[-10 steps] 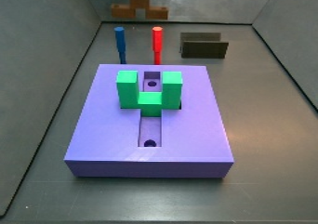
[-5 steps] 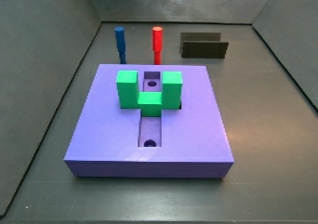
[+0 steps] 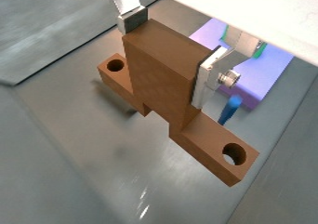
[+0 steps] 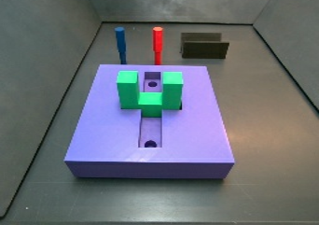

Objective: Pick up the brown object. Move up. Move to above the board. Insert the brown object.
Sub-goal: Move to above the board.

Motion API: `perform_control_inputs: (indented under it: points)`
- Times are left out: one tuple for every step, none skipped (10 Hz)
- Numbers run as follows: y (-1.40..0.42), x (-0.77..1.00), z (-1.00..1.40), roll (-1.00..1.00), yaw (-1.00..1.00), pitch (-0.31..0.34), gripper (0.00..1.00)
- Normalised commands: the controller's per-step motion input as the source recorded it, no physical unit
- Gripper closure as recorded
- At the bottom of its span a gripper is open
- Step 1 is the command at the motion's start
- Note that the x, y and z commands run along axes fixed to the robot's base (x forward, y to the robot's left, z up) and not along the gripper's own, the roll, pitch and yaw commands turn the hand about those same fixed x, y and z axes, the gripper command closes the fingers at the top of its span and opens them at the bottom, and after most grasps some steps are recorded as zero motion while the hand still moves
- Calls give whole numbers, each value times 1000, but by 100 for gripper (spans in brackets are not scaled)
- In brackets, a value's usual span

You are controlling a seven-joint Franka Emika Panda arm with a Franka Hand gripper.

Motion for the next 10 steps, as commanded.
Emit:
perform_control_inputs:
  points:
    - [-1400,162,131,-47,2,14,100]
    - [-1400,161,133,-8,-1,20,100]
    - [-1400,163,134,-6,6,20,100]
    - [-1400,164,141,-23,6,27,100]
    - [-1400,169,148,-19,4,39,100]
    - [-1400,178,152,7,6,69,100]
    - [-1400,197,155,-17,5,91,100]
    - [-1400,222,158,3,3,124,100]
    - [-1400,238,164,-7,2,138,100]
    - [-1400,301,184,8,4,156,100]
